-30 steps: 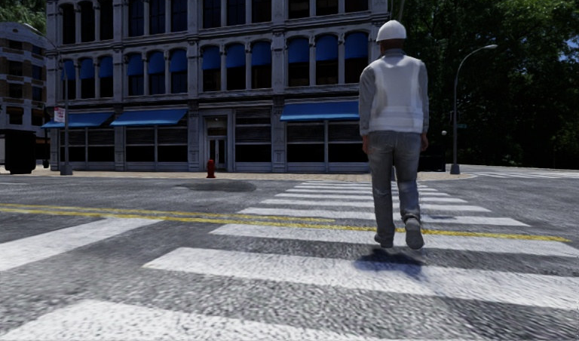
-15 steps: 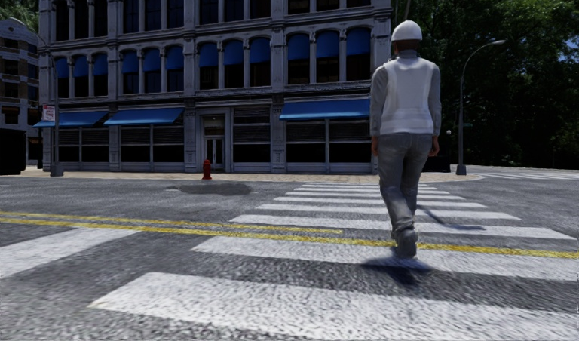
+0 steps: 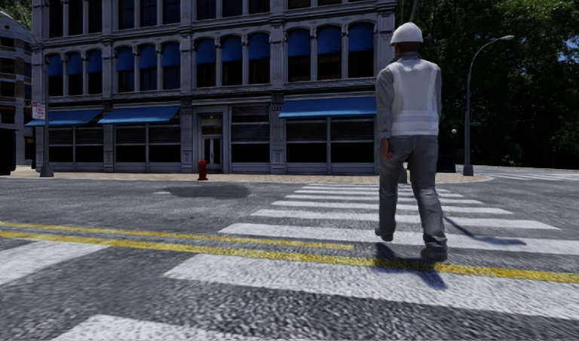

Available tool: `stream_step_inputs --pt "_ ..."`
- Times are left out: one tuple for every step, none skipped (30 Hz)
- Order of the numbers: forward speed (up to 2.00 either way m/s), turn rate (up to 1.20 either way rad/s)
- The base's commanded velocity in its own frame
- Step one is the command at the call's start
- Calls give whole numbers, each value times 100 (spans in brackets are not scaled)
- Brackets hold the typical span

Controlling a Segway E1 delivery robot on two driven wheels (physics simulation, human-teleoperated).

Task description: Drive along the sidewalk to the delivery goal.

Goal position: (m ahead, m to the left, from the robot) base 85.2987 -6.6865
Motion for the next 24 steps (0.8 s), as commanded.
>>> stream_step_inputs --pt "113 0" --pt "113 0" --pt "113 0" --pt "113 0" --pt "113 0" --pt "113 0" --pt "113 0" --pt "113 0" --pt "113 0" --pt "113 0" --pt "113 -1" --pt "113 -1" --pt "113 -1" --pt "113 -1" --pt "113 -1" --pt "113 -1" --pt "113 -1" --pt "113 -1" --pt "113 -1" --pt "113 -1" --pt "113 -1" --pt "113 -1" --pt "113 -1" --pt "113 -1"
